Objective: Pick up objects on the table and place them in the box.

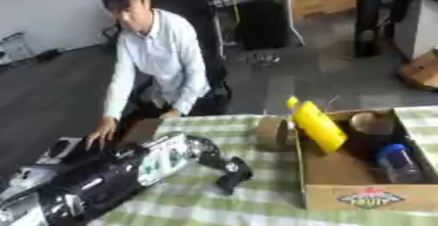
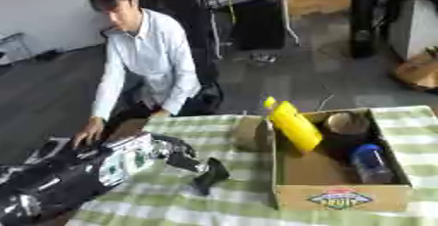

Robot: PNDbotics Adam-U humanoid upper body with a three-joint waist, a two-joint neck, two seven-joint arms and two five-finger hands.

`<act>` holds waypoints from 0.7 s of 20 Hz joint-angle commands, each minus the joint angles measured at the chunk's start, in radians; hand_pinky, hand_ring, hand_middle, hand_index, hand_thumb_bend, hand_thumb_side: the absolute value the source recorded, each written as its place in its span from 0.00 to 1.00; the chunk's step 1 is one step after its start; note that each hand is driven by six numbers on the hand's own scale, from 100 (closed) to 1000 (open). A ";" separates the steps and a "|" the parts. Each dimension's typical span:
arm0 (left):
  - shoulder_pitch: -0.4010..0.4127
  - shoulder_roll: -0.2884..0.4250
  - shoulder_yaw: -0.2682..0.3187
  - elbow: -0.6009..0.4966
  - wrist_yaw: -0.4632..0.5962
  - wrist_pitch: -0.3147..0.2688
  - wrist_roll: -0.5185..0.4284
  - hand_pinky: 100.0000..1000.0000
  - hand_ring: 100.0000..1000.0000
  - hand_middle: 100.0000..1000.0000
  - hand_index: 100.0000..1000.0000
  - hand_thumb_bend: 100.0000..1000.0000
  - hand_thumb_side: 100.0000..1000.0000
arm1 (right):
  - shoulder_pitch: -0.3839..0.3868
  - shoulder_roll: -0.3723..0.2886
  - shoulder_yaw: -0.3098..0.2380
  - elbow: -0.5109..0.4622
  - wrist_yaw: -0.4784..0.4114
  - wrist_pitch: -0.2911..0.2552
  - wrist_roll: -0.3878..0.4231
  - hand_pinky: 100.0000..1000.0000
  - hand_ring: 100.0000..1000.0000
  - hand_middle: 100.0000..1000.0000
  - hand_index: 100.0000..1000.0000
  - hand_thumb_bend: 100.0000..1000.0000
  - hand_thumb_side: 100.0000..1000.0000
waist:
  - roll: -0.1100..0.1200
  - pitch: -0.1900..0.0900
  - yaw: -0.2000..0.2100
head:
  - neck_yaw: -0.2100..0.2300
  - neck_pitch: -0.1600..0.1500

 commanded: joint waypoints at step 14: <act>-0.011 0.001 -0.017 0.039 0.165 0.242 -0.073 1.00 1.00 1.00 1.00 0.65 0.99 | -0.014 -0.012 0.003 -0.016 -0.005 -0.071 -0.059 0.87 0.97 0.80 0.84 0.00 1.00 | -0.015 -0.005 -0.005 | 0.016 -0.006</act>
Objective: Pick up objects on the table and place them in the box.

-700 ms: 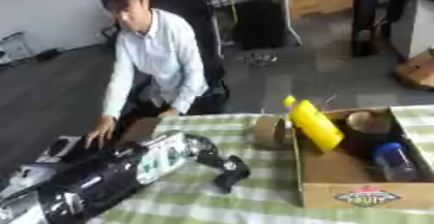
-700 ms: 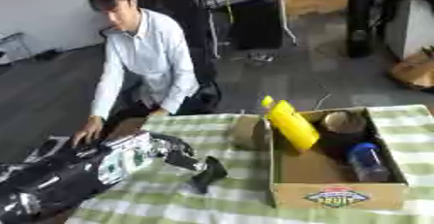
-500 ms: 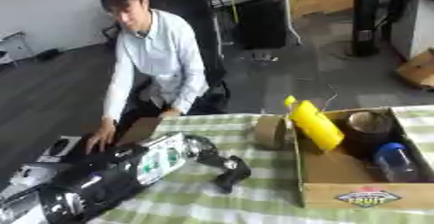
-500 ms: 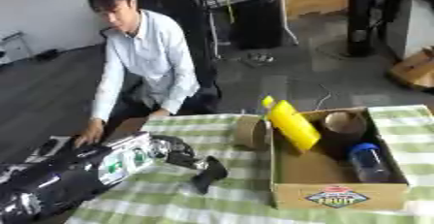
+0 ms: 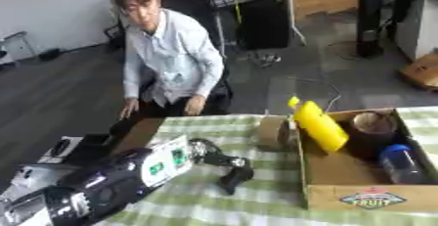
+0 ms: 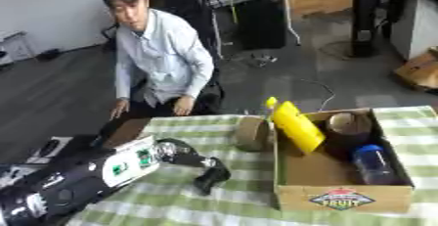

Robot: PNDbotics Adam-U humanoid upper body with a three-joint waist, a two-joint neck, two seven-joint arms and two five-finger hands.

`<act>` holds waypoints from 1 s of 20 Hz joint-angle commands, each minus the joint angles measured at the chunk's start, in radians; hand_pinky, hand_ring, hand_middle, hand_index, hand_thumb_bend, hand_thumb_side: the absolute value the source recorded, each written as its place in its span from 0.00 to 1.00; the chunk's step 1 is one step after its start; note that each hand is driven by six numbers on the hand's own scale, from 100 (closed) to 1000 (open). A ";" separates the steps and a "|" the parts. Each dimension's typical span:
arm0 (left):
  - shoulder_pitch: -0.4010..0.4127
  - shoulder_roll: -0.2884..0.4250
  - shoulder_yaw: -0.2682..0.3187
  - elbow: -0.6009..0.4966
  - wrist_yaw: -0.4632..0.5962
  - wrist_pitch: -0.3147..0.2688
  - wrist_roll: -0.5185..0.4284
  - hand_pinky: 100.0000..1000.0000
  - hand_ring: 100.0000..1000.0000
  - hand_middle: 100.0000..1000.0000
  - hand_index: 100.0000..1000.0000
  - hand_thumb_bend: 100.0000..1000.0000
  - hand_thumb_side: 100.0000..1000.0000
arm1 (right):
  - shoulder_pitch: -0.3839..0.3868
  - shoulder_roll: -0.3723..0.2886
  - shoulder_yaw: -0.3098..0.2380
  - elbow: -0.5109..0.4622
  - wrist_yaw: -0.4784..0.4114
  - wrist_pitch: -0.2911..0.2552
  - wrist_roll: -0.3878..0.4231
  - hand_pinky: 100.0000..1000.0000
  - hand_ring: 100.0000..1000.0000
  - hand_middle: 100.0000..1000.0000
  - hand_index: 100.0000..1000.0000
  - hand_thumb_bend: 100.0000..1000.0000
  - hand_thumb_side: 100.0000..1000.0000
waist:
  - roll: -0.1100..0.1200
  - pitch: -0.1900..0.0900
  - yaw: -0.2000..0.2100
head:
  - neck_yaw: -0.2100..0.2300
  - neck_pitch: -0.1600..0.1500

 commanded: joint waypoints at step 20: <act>-0.010 -0.014 0.015 0.086 -0.147 0.083 -0.206 1.00 1.00 1.00 1.00 0.59 0.90 | -0.012 -0.005 0.004 -0.016 -0.005 -0.067 -0.055 0.87 0.97 0.80 0.83 0.00 1.00 | -0.019 -0.005 -0.003 | 0.009 -0.009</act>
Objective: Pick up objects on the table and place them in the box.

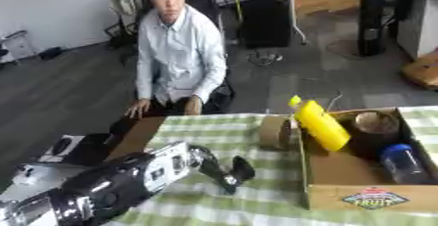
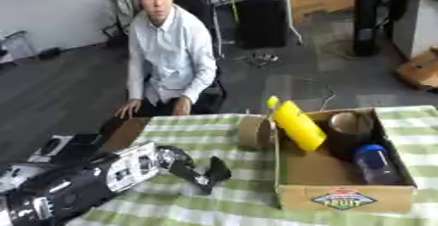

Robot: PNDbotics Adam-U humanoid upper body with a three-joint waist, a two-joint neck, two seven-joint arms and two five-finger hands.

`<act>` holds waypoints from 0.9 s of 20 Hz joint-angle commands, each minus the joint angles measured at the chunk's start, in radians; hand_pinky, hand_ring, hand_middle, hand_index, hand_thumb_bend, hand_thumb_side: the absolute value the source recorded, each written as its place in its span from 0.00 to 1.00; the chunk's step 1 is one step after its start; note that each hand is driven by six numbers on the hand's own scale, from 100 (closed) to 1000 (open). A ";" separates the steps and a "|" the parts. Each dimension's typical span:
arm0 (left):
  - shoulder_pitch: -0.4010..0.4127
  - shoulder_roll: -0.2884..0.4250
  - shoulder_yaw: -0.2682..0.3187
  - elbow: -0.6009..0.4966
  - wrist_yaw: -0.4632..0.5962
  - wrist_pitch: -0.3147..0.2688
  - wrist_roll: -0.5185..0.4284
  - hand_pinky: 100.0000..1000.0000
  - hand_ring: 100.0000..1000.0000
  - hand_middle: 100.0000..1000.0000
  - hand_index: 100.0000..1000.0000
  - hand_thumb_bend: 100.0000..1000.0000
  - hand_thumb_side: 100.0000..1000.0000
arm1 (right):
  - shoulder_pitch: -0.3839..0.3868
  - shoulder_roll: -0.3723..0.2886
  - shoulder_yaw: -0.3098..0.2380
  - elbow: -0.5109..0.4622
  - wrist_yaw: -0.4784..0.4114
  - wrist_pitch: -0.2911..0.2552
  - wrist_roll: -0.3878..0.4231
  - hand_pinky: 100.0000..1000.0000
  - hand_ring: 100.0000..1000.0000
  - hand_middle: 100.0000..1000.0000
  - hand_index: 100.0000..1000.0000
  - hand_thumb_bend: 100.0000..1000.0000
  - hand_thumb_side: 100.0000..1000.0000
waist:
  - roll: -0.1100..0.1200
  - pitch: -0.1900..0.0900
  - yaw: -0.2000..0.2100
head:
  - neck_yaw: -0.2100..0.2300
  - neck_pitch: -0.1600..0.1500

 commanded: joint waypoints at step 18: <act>-0.049 -0.066 0.033 0.127 -0.044 0.100 -0.114 1.00 1.00 1.00 1.00 0.60 0.91 | -0.011 -0.001 0.002 -0.016 0.000 -0.061 -0.055 0.87 0.97 0.80 0.83 0.00 1.00 | -0.019 -0.002 -0.008 | 0.014 -0.019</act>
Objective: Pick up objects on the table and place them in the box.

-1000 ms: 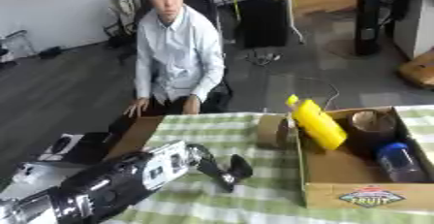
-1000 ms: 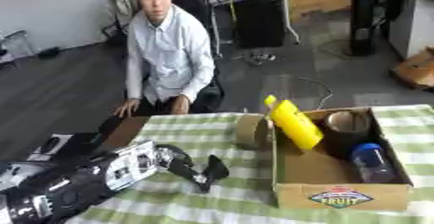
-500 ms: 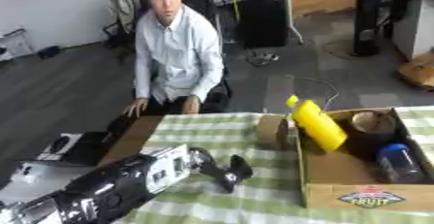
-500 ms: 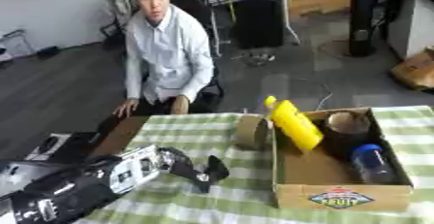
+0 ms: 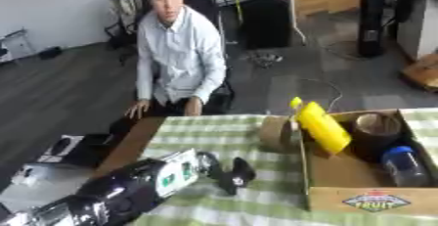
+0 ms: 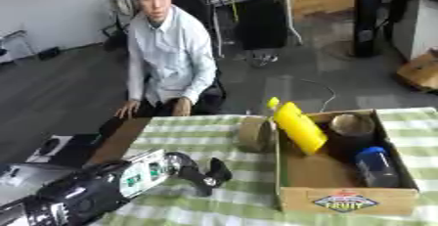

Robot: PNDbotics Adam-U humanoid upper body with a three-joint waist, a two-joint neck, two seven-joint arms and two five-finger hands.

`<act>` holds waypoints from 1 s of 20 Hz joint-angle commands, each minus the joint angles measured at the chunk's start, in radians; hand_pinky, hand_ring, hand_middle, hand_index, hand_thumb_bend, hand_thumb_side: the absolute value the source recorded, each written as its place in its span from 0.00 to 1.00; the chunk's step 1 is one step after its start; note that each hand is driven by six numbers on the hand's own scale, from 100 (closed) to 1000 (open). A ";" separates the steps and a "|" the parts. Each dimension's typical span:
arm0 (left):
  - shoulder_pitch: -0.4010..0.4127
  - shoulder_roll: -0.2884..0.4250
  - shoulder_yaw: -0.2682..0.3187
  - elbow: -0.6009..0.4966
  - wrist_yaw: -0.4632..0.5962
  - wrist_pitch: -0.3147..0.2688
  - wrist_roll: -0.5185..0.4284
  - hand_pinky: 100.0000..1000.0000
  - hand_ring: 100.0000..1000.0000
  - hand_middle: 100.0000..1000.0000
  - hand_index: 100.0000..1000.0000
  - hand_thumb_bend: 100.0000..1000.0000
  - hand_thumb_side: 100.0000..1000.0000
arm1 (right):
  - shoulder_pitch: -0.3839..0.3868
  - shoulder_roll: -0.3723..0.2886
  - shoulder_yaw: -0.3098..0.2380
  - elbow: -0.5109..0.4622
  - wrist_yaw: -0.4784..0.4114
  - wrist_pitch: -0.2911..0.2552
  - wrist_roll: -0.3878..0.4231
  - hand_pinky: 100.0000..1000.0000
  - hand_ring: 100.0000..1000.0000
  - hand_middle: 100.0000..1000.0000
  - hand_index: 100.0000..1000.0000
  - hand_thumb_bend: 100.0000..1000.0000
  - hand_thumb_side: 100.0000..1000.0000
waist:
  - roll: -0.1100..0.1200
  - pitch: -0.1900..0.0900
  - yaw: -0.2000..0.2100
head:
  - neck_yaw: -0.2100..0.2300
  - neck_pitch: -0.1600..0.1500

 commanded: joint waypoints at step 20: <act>-0.050 -0.022 0.018 0.078 -0.111 0.050 -0.148 1.00 1.00 0.93 1.00 0.52 0.90 | -0.011 -0.012 -0.004 -0.016 -0.007 -0.056 -0.052 0.87 0.97 0.80 0.83 0.00 1.00 | -0.010 -0.010 -0.003 | 0.011 -0.008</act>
